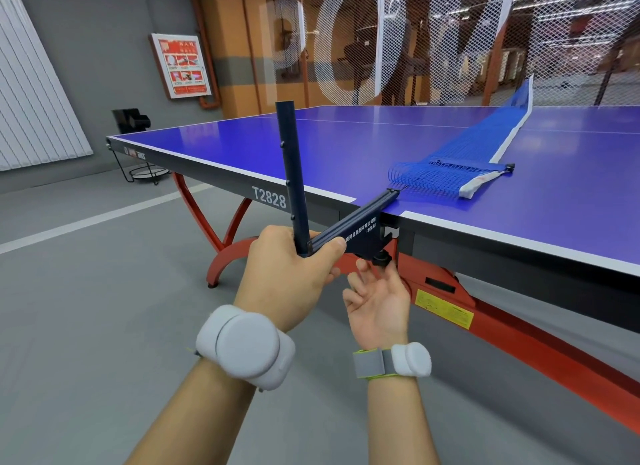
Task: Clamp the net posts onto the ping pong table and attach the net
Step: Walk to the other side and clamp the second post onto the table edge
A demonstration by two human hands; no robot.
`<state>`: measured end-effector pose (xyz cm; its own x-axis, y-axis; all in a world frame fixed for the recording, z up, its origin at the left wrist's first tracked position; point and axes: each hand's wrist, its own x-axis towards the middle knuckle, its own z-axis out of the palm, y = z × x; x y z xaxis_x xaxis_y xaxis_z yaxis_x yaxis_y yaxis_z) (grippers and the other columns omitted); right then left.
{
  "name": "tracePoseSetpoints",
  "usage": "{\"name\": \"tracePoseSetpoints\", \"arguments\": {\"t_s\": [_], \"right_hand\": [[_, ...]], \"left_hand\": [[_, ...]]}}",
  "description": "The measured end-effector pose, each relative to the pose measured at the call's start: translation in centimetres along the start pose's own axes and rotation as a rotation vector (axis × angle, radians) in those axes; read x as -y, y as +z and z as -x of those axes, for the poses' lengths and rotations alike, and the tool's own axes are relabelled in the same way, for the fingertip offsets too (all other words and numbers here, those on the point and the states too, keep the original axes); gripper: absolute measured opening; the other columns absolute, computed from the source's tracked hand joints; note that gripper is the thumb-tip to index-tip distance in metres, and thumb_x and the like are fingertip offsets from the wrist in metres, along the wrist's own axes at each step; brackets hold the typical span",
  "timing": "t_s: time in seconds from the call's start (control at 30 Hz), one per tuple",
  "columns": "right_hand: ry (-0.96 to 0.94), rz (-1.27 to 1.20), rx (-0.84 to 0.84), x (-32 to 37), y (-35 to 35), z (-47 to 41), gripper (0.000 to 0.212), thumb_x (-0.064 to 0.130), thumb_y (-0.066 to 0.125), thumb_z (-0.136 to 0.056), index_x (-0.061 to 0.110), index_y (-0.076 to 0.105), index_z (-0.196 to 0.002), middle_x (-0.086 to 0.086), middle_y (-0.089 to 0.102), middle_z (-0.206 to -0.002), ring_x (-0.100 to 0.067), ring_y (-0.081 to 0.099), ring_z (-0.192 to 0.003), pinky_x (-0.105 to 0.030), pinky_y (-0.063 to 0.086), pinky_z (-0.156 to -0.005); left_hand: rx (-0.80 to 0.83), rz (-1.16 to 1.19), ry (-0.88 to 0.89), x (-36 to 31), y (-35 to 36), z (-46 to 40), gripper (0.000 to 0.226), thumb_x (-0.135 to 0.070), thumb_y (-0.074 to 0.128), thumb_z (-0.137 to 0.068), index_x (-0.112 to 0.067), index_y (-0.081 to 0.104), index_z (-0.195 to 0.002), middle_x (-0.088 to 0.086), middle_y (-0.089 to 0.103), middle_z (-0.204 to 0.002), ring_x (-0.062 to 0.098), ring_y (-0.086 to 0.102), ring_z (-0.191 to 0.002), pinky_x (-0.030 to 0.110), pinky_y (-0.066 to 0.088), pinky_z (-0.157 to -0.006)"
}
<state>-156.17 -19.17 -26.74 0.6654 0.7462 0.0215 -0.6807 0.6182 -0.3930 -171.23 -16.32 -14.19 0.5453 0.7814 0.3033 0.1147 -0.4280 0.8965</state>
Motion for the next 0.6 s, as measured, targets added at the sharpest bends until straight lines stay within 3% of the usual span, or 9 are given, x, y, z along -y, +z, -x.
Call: {"name": "tracePoseSetpoints", "arguments": {"t_s": [0.1, 0.2, 0.3, 0.4, 0.53, 0.6], "right_hand": [[0.032, 0.037, -0.034, 0.56, -0.27, -0.43, 0.037, 0.052, 0.050, -0.096, 0.016, 0.059, -0.101, 0.003, 0.048, -0.074, -0.009, 0.025, -0.051, -0.019, 0.018, -0.042], [0.046, 0.154, -0.124, 0.77, -0.25, -0.82, 0.055, 0.068, 0.038, -0.098, 0.017, 0.057, -0.089, 0.005, 0.038, -0.065, -0.008, 0.022, -0.046, -0.019, 0.015, -0.039], [-0.018, 0.147, -0.126, 0.30, -0.15, -0.66, 0.051, 0.060, 0.039, -0.099, 0.014, 0.059, -0.104, 0.000, 0.049, -0.073, -0.011, 0.023, -0.050, -0.022, 0.016, -0.042], [-0.073, 0.096, -0.071, 0.19, -0.14, -0.56, 0.036, 0.046, 0.042, -0.102, 0.014, 0.060, -0.104, -0.001, 0.053, -0.079, -0.011, 0.024, -0.051, -0.022, 0.018, -0.042], [-0.035, 0.199, -0.131, 0.51, 0.30, -0.89, 0.057, 0.066, 0.033, -0.100, 0.015, 0.055, -0.083, 0.003, 0.035, -0.064, -0.010, 0.020, -0.048, -0.023, 0.013, -0.042], [-0.036, 0.219, -0.154, 0.17, 0.33, -0.76, 0.059, 0.068, 0.034, -0.099, 0.015, 0.056, -0.086, 0.001, 0.037, -0.065, -0.011, 0.020, -0.049, -0.026, 0.011, -0.045]], "left_hand": [[-0.005, 0.012, -0.007, 0.05, 0.10, 0.14, 0.016, -0.026, 0.077, -0.094, -0.012, 0.082, -0.087, 0.008, 0.083, -0.076, 0.013, 0.082, -0.069, 0.044, 0.069, -0.083], [-0.004, 0.029, -0.010, -0.06, 0.27, 0.14, 0.015, -0.024, 0.077, -0.095, -0.017, 0.080, -0.083, 0.009, 0.083, -0.076, 0.013, 0.083, -0.069, 0.043, 0.070, -0.082], [-0.013, 0.026, 0.001, -0.04, 0.35, 0.21, 0.014, -0.025, 0.077, -0.095, -0.019, 0.080, -0.083, 0.008, 0.083, -0.075, 0.012, 0.082, -0.068, 0.044, 0.070, -0.082], [-0.017, 0.034, -0.006, 0.00, 0.33, 0.13, 0.015, -0.025, 0.077, -0.095, -0.016, 0.080, -0.083, 0.007, 0.083, -0.075, 0.013, 0.083, -0.069, 0.043, 0.070, -0.081], [-0.025, 0.030, -0.013, 0.06, 0.47, 0.13, 0.017, -0.026, 0.078, -0.094, -0.011, 0.081, -0.085, 0.006, 0.082, -0.073, 0.013, 0.083, -0.068, 0.044, 0.070, -0.081], [-0.027, 0.028, -0.011, 0.10, 0.44, 0.18, 0.017, -0.026, 0.078, -0.094, -0.013, 0.081, -0.083, 0.006, 0.082, -0.073, 0.013, 0.083, -0.068, 0.044, 0.070, -0.081]]}}
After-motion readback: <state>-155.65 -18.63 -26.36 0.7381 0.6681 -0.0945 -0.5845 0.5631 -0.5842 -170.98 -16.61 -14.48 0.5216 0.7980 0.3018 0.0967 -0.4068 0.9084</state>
